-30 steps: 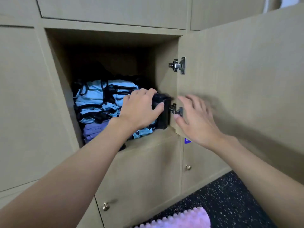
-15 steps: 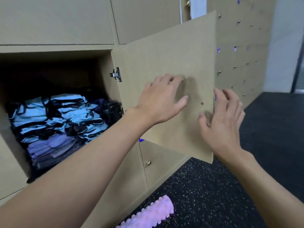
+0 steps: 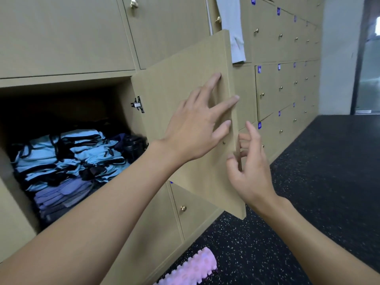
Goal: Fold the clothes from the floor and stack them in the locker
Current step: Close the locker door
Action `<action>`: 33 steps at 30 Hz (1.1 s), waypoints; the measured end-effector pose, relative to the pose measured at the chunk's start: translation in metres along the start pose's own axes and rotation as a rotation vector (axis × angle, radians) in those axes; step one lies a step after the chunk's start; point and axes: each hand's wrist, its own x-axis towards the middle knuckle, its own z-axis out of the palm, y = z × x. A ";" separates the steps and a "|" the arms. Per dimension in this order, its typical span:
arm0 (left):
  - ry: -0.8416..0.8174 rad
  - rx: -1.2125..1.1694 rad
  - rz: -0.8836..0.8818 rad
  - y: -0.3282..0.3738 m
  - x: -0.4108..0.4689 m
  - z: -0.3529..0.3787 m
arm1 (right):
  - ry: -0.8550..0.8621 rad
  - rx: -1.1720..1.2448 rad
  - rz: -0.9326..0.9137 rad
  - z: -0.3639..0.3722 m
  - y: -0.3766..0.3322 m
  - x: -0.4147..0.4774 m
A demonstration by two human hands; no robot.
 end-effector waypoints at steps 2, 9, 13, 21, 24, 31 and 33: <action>0.022 0.008 -0.004 -0.003 -0.014 -0.013 | 0.042 0.056 -0.058 0.007 -0.008 -0.004; 0.083 0.061 -0.084 -0.024 -0.083 -0.065 | 0.121 0.134 -0.282 0.040 -0.051 -0.020; 0.110 0.114 -0.135 -0.041 -0.120 -0.091 | 0.066 0.142 -0.355 0.068 -0.081 -0.030; 0.078 0.306 -0.198 -0.094 -0.187 -0.146 | -0.467 0.321 -0.241 0.136 -0.124 -0.046; 0.048 0.428 -0.247 -0.117 -0.211 -0.164 | -0.507 0.333 -0.272 0.170 -0.144 -0.048; -0.062 0.697 -0.324 -0.176 -0.247 -0.188 | -0.600 0.293 -0.314 0.251 -0.176 -0.044; -0.098 0.783 -0.313 -0.192 -0.252 -0.190 | -0.595 0.198 -0.344 0.271 -0.179 -0.040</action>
